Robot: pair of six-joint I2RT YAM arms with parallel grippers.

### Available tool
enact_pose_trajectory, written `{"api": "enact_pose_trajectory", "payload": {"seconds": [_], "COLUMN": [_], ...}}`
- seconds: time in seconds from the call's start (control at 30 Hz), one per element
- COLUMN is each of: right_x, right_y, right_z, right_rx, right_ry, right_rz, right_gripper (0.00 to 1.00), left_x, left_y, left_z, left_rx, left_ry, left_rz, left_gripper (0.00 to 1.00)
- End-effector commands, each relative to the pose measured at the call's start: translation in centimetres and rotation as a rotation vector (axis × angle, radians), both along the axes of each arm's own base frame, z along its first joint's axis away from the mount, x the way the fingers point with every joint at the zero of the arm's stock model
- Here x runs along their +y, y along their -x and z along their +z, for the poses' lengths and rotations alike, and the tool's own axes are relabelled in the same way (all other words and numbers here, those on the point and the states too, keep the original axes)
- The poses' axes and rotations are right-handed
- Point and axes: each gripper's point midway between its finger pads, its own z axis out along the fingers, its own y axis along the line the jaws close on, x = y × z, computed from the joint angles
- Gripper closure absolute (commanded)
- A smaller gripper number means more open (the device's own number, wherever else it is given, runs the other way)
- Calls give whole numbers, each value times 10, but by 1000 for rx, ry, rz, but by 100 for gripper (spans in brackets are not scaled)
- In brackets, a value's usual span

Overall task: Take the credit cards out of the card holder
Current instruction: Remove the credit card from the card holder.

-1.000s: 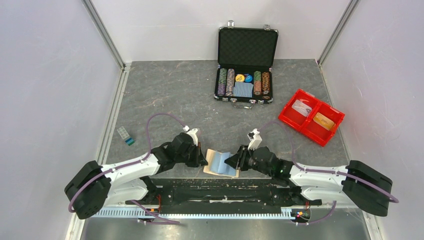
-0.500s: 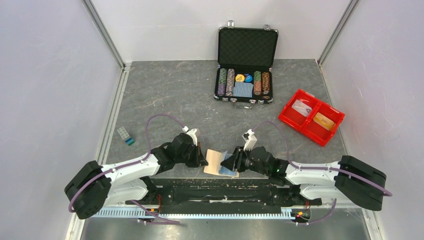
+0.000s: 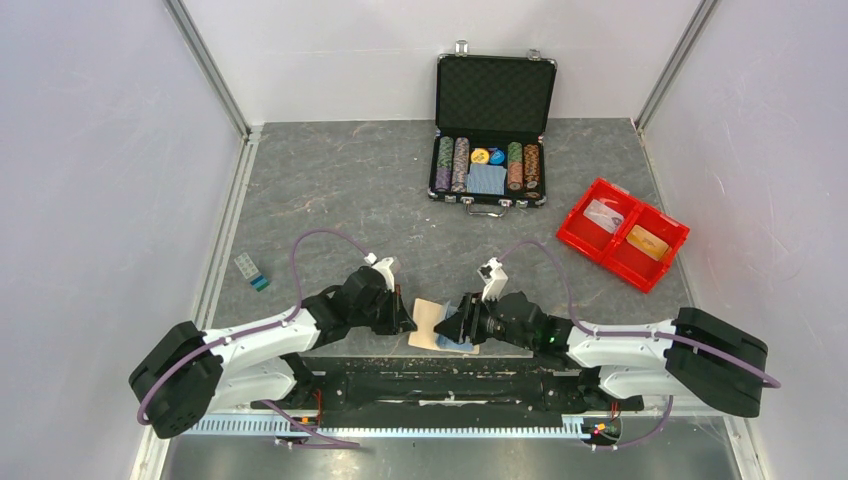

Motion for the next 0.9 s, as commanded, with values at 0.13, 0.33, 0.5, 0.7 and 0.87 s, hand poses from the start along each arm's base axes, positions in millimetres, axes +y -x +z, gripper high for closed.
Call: {"api": "enact_pose_trajectory", "payload": {"seconds": [0.13,0.33,0.5,0.7,0.87], "right_x": [20,23,22,18,9], "right_y": [-4,-5,-4,-5,-8], "right_z": [28,31,27,20,12], "right_rx": [-65,-73,-66,-62,-69], "right_ry": [-64,-72,-58,-26,16], "right_rz": [42,44,46,38,9], "right_gripper": [49,56,61,64,63], "left_x": [-7,-7,-7,-6,-2], "left_y": [-1,-1,-1,-2,-5], "left_z": [8,10,11,15,21], "left_rx": [-5,-9,-8,-14,-35], "left_ry": [52,56,55,72,75], "left_rz": [9,8,9,32,56], "left_gripper": [98,97,97,95,83]}}
